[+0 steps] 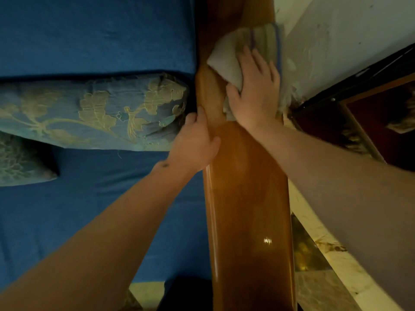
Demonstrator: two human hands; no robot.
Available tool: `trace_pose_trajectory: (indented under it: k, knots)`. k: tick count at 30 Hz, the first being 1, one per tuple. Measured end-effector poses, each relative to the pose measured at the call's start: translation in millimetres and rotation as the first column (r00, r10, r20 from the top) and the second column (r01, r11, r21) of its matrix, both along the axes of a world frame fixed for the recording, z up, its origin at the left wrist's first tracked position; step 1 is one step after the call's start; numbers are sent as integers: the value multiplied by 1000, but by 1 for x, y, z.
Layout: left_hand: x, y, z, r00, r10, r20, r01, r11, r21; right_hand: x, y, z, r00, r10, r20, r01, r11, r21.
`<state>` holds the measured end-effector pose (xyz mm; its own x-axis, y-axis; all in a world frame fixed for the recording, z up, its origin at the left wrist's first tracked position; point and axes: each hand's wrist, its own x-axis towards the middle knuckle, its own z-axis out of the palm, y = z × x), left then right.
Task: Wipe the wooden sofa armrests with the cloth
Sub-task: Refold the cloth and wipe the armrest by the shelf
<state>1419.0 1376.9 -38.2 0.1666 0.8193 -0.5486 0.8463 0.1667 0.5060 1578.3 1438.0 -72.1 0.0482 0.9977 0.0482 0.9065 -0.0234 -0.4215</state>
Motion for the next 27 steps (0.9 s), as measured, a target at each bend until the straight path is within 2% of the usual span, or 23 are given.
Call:
trace_pose_trajectory:
  k: [4, 7, 11, 15, 19, 21, 24, 27]
  knots:
    - [5, -84, 3, 990, 103, 93, -96, 992, -77, -21, -104, 9, 1000, 21, -9, -22, 994, -105]
    - [7, -158, 10, 953, 246, 175, -222, 964, -143, -27, -181, 20, 998, 53, -26, -57, 982, -182]
    - [9, -259, 16, 930, 349, 113, -316, 919, -236, -24, -255, 31, 990, 31, -139, -67, 963, -261]
    - [27, -337, 24, 891, 450, 65, -418, 867, -269, -10, -313, 45, 973, 83, -215, -153, 931, -332]
    - [57, -380, 37, 811, 583, 46, -556, 793, -248, 23, -364, 56, 939, 293, -178, -342, 842, -417]
    - [70, -395, 46, 773, 631, 70, -603, 765, -226, 35, -386, 64, 923, 335, -187, -384, 797, -466]
    - [87, -413, 59, 708, 696, 121, -642, 705, -301, 46, -409, 79, 923, 295, -246, -384, 730, -565]
    - [94, -435, 75, 612, 777, 149, -679, 612, -406, 48, -410, 98, 927, 154, -342, -356, 648, -674]
